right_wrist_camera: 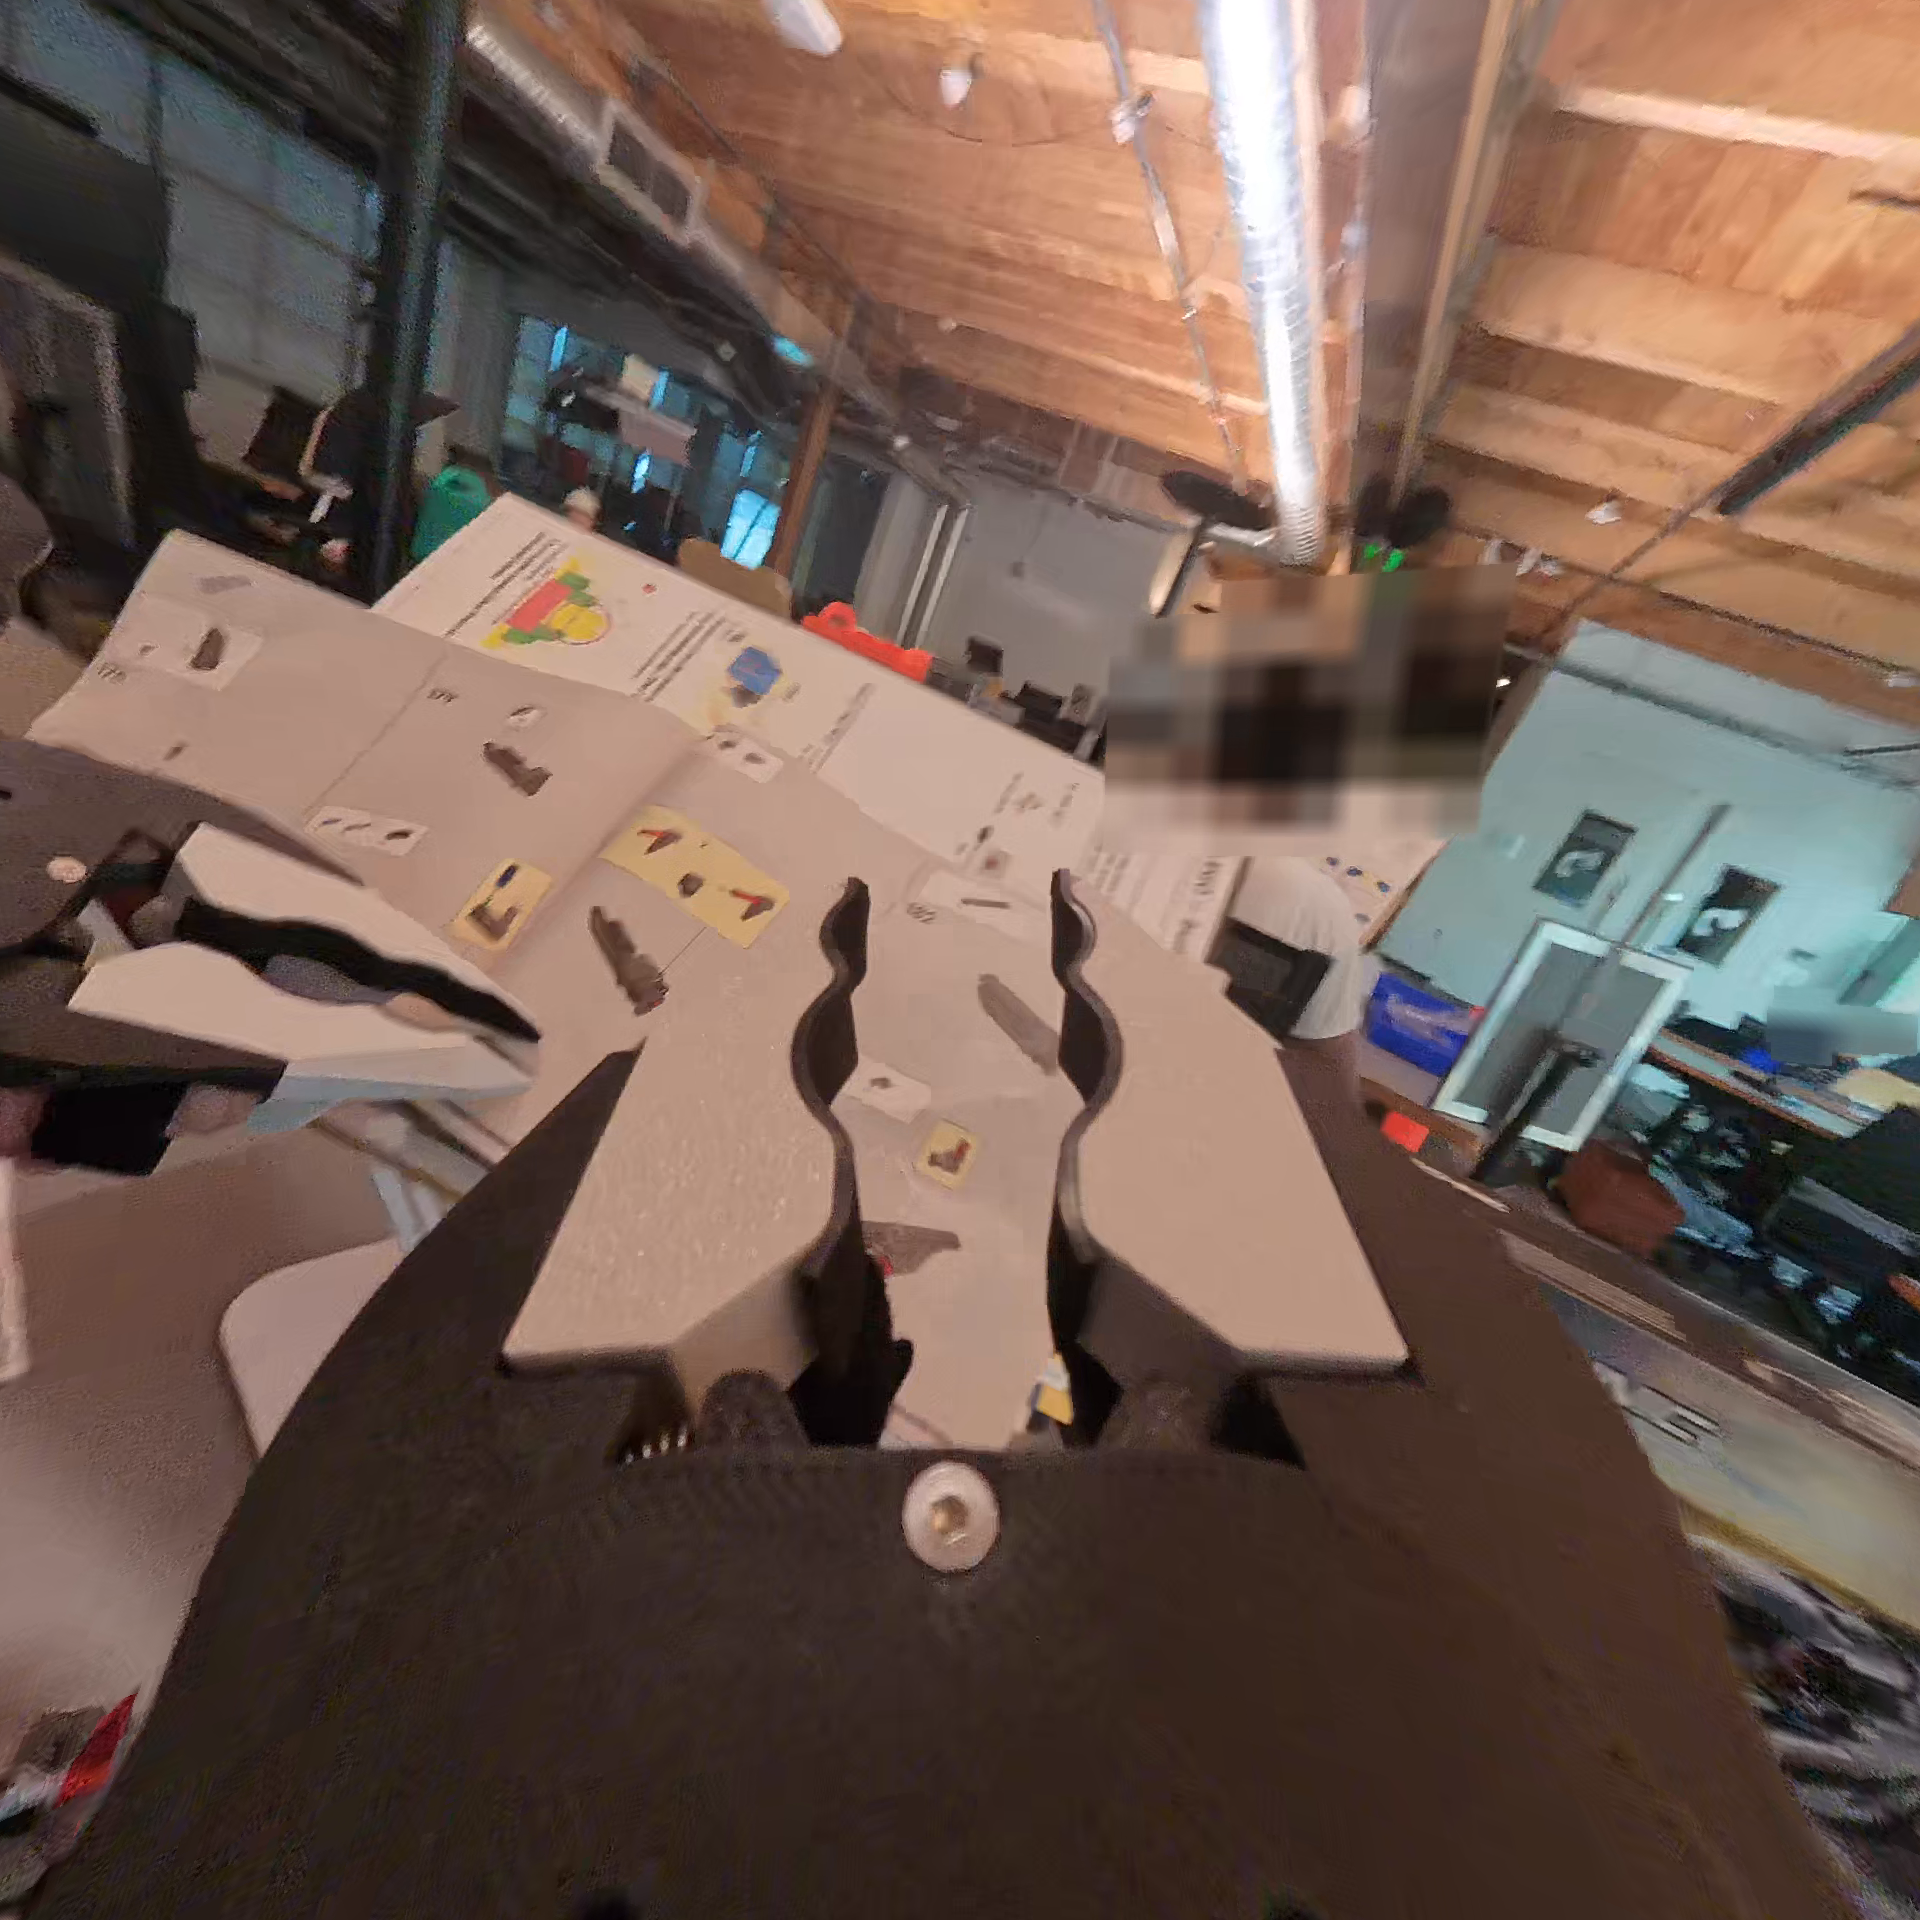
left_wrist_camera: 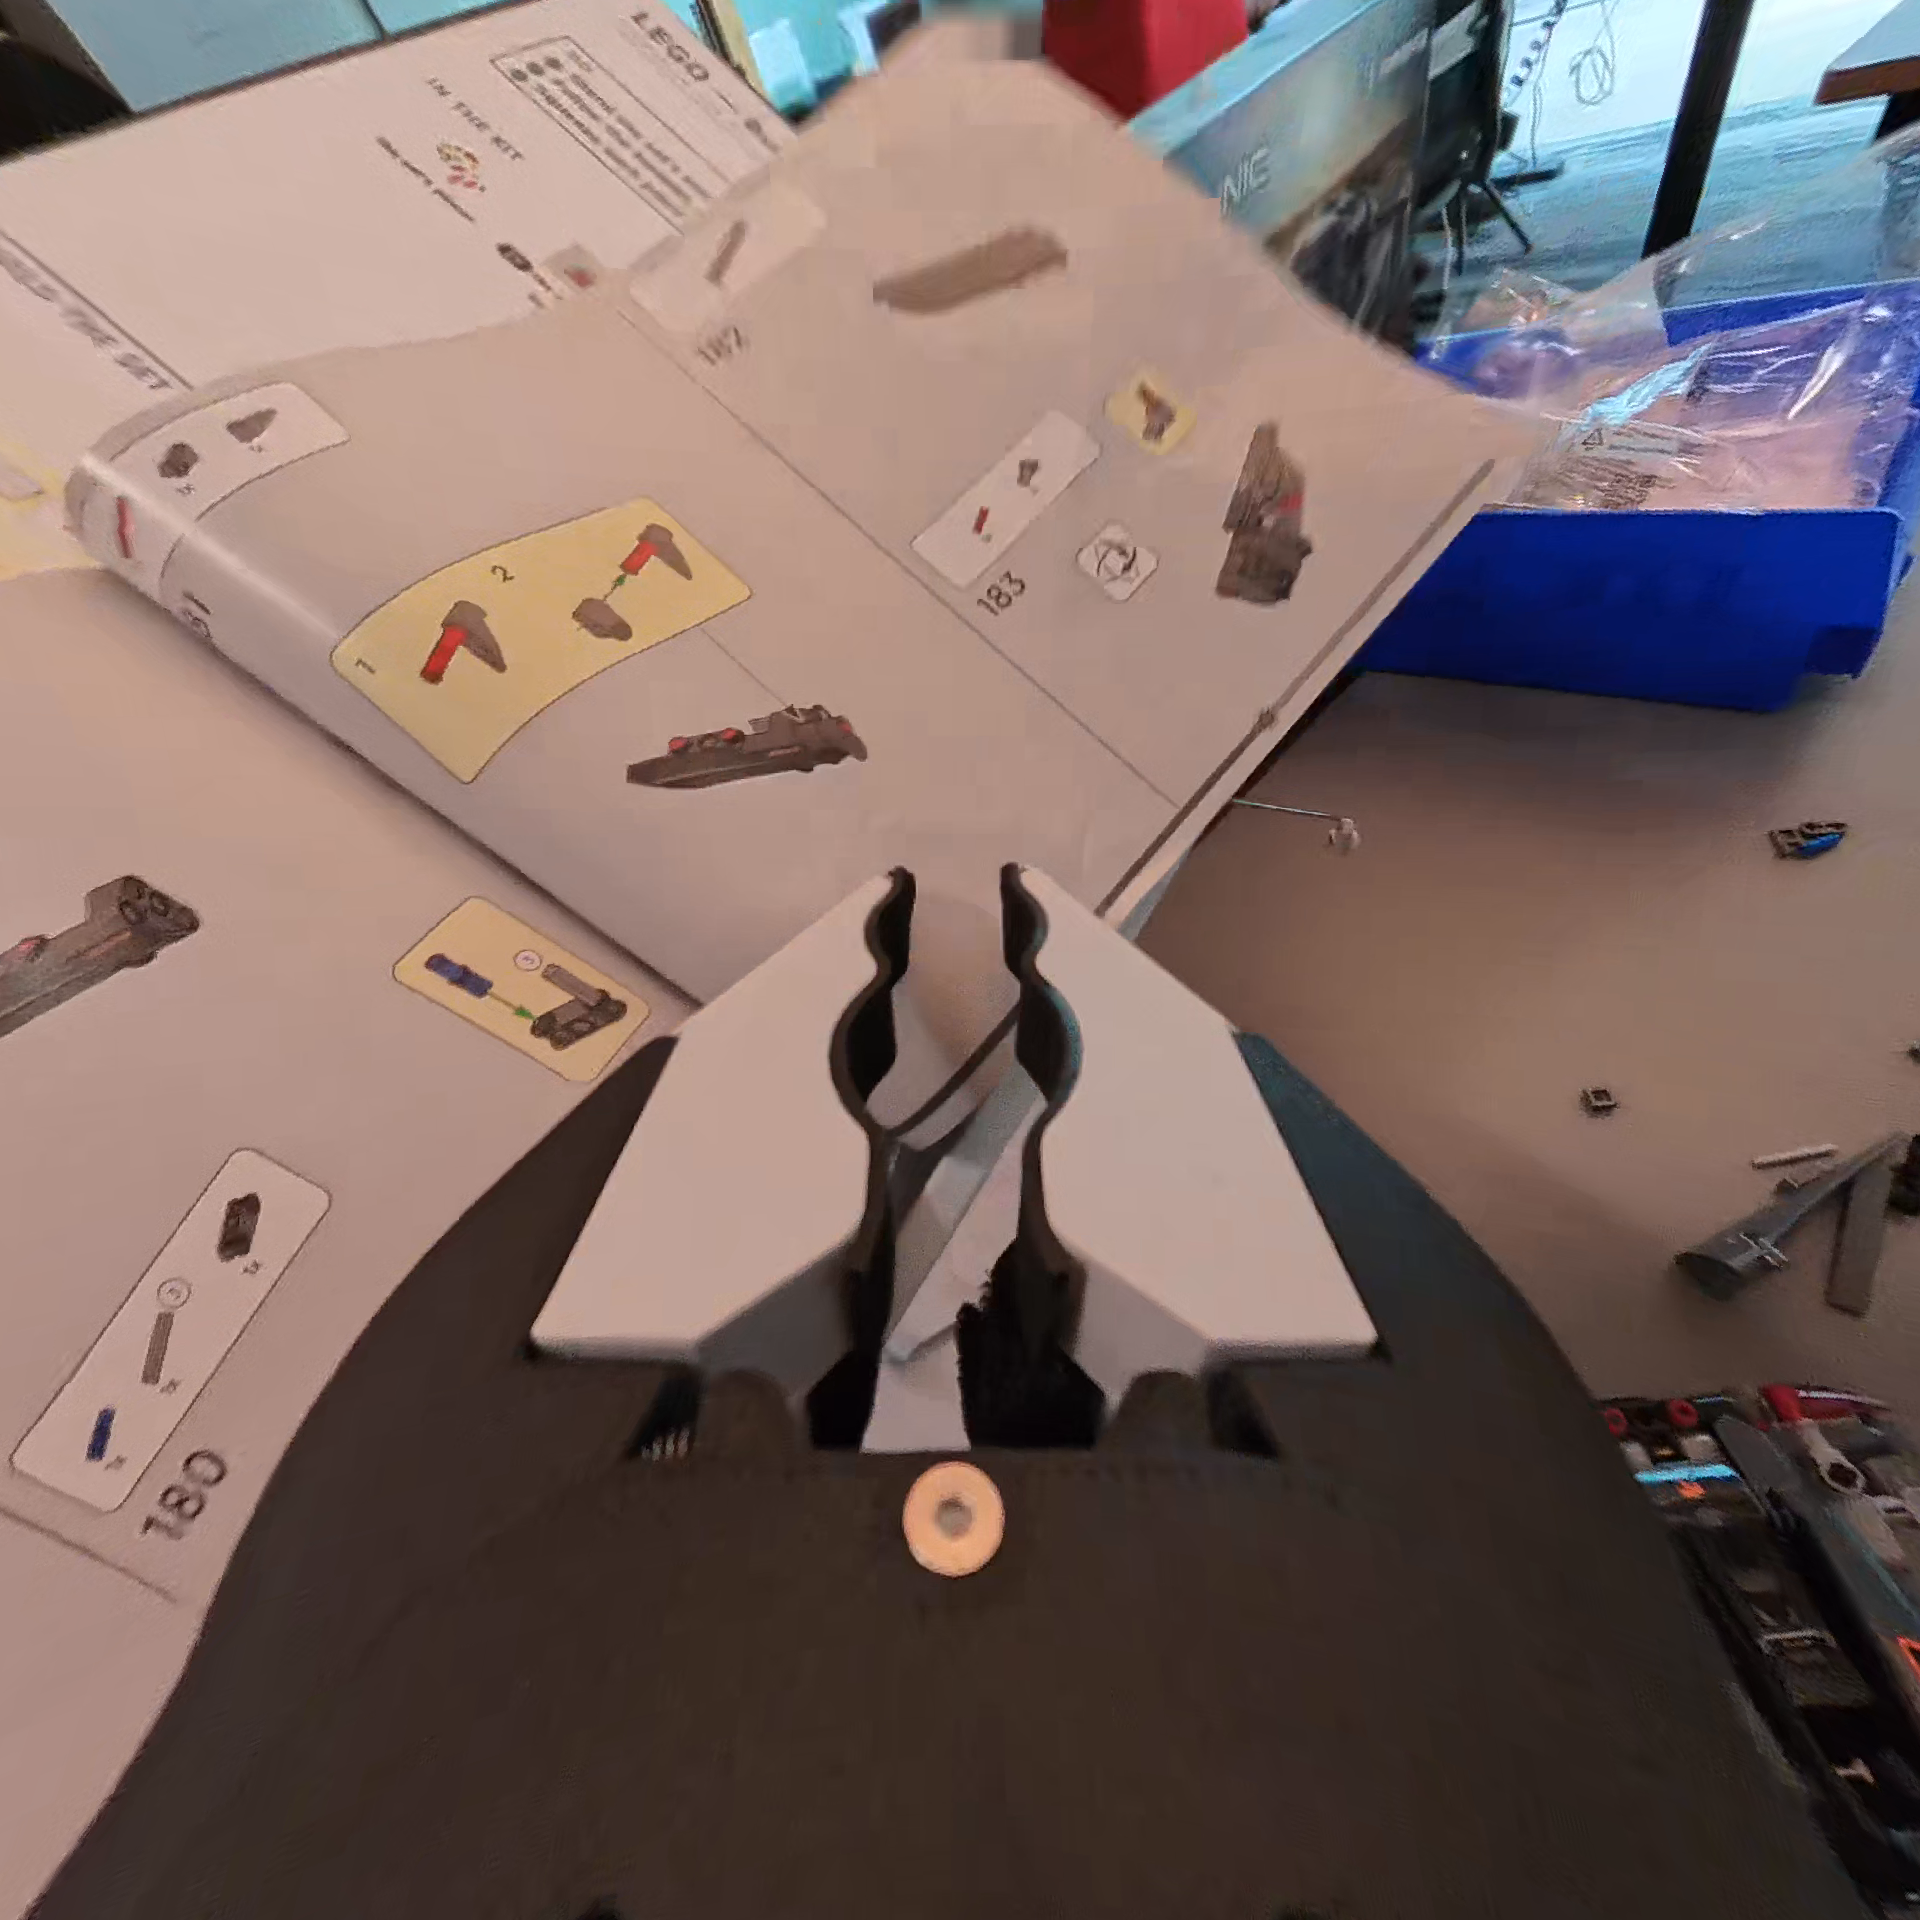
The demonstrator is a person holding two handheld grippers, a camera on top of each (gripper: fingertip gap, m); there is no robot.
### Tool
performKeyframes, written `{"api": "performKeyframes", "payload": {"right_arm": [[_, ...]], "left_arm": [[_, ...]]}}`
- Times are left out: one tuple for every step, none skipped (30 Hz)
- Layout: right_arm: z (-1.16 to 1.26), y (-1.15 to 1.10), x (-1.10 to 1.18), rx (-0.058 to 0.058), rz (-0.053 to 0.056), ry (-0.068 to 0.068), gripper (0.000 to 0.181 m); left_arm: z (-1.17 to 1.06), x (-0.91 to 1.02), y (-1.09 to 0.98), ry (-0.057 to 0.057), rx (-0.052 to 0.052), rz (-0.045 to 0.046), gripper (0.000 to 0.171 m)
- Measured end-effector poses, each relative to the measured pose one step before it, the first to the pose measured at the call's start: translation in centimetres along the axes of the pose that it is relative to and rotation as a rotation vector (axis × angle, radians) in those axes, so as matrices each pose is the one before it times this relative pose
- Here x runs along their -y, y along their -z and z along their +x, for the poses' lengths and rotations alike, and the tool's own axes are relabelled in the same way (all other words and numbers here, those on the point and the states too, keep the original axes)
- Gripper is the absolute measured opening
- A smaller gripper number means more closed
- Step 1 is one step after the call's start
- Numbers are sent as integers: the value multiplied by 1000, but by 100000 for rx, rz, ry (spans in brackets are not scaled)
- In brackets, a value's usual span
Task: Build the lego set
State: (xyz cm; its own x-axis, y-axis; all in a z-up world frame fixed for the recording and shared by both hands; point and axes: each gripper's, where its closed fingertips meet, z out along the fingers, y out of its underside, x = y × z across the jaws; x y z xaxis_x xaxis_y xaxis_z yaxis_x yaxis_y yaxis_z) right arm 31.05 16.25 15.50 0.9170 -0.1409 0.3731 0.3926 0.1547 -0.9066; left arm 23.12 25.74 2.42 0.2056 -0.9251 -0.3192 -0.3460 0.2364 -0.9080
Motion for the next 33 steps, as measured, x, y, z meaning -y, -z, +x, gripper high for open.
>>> {"api": "performKeyframes", "payload": {"right_arm": [[-1433,-883,-632,6722,-3914,268,34],[-1651,-1144,-917,7805,-4544,-827,40],[-1374,-1270,-1062,5429,-4286,398,44],[-996,-1363,-1390,3065,-5603,2951,44],[-676,-1451,-1626,1614,-6901,3395,47],[-434,-1414,-1454,779,-5902,1435,51],[-678,-1269,-1138,3174,-4030,-111,51],[-553,-1061,-893,3295,-2818,-1085,51],[-21,-788,-716,571,-2016,-1414,51],[126,-545,-468,-71,-1078,-882,51],[52,-399,-365,577,-939,-941,51],[37,-251,-215,634,-467,-1341,52],[27,-95,-26,443,409,-1062,52],[13,-36,-14,196,306,-327,52],[13,-26,-95,121,-381,331,52],[37,-38,-161,3,-842,561,52],[57,-28,-162,17,-776,338,52],[38,6,-108,353,-275,-34,52],[34,16,-72,432,46,-160,52],[64,0,-117,245,-215,-93,52],[64,-34,-136,188,-456,-24,52],[29,-28,-80,284,-201,-134,52],[-3,-19,-11,274,144,-245,52],[24,-1,22,54,151,-179,52],[11,2,32,-147,47,17,52],[-4,48,74,-161,177,150,52],[3,112,180,-351,770,454,51],[23,154,214,-555,829,532,50],[1,145,165,-309,421,435,49],[20,138,126,-309,28,405,49],[68,191,139,-472,202,418,50],[56,269,221,-422,582,226,50],[-21,383,375,-82,1294,350,48]], "left_arm": [[-415,120,721,-694,3258,1856,16],[-1183,35,1021,72,6635,1888,20],[-1657,-132,1112,1285,7308,1363,23],[-2001,-284,1115,3272,7192,833,30],[-2120,-363,1017,4181,5871,744,38],[-2252,-580,829,4676,5207,-242,44],[-2549,-878,613,4067,6111,-2133,54],[-2772,-1036,403,3250,7353,-2636,65],[-2110,-1123,103,4372,3156,-3369,77],[-1484,-977,-108,6209,159,-3353,88],[-863,-721,-241,5251,-1847,-2438,95],[-356,-341,-232,2564,-2323,-539,94],[-59,-97,-210,970,-1260,294,94],[141,-177,-308,-672,-340,-861,97],[204,-308,-347,-2016,419,-1981,98],[305,-125,-294,-2158,226,-805,94],[171,-79,-272,-997,1099,-196,96],[139,-77,-198,-728,699,-14,96],[72,10,-53,100,292,660,94],[-33,90,50,780,231,861,88],[-63,72,65,-250,682,589,84],[60,47,33,-1691,645,347,81],[87,76,46,-1615,827,361,77],[172,129,74,-1843,598,638,70],[287,146,49,-2644,531,567,62],[366,166,24,-2642,749,426,54],[481,215,-3,-2794,388,593,46],[494,200,-42,-2939,389,202,38],[547,199,-81,-1688,-546,215,30],[681,192,-68,-1147,-1759,177,19],[683,160,-42,-1394,-1616,95,4],[448,332,31,-1155,380,1110,0],[493,433,126,-474,-113,1221,0]]}}
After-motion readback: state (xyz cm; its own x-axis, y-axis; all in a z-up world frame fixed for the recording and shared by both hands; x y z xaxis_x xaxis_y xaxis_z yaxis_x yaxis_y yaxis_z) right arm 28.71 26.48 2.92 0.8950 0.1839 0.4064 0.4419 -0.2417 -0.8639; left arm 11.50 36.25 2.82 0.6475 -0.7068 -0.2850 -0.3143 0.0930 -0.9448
